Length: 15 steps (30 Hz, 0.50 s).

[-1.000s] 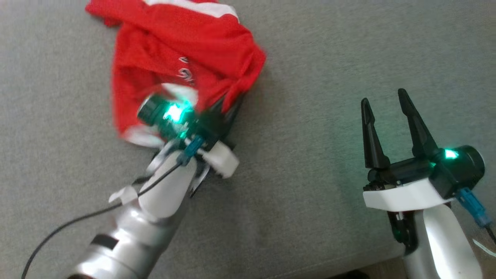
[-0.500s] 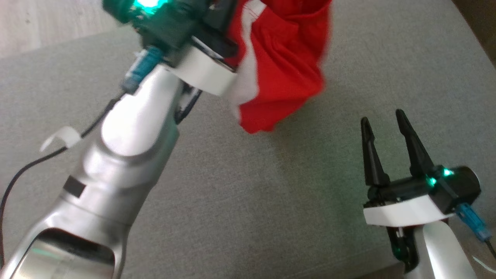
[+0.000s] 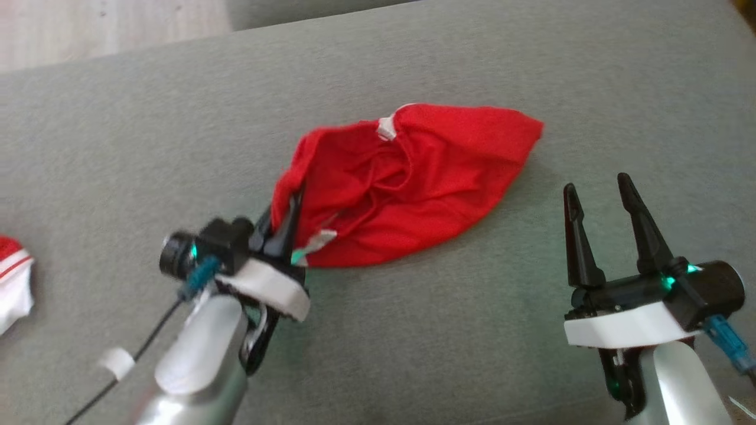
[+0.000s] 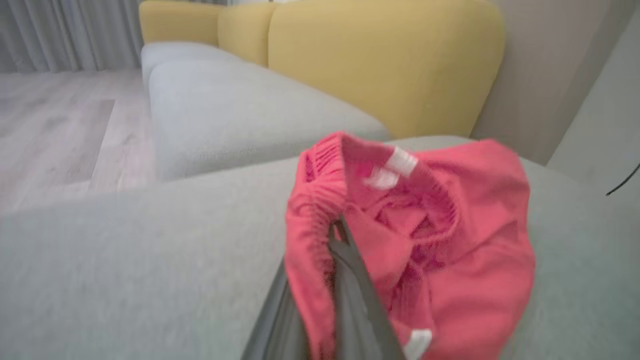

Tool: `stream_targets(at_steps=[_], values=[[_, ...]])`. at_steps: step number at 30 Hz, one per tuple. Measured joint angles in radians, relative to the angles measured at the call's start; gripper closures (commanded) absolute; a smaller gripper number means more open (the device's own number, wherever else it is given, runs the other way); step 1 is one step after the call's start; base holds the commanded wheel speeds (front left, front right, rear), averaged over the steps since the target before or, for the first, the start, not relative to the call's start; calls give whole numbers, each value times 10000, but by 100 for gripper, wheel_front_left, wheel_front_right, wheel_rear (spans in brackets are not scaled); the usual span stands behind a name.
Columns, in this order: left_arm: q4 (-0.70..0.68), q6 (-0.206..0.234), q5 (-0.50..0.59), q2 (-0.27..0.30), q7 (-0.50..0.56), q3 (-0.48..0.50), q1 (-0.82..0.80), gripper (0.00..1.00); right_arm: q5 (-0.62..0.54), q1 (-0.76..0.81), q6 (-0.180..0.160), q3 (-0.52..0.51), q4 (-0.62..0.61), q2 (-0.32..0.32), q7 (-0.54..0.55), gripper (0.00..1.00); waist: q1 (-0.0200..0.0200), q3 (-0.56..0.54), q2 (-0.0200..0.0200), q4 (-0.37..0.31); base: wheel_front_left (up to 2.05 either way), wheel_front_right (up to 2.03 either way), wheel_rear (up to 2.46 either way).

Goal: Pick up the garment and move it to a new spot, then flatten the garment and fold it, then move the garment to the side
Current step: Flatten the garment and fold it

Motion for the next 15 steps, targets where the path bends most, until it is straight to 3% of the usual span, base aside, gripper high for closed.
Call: stream_targets(at_steps=[1, 2, 3, 15], values=[[117, 31, -35, -25, -4, -19, 177, 78, -48, 0, 0, -10, 4, 0, 0, 0, 0, 20, 0, 100, 0, 0, 0], [230, 73, -46, -73, -6, -27, 273, 23, -109, 0, 0, -19, 6, 0, 0, 0, 0, 41, 0, 199, 0, 0, 0], [309, 94, -46, -115, -8, -23, 324, 0, -161, 0, 0, -8, 10, 0, 0, 0, 0, 59, 0, 299, 0, 0, 0], [-339, 606, 161, -556, -123, -46, 304, 0, -378, -23, 0, -52, 12, 2, 0, 0, 1, 231, 0, 1092, 0, 0, 0]])
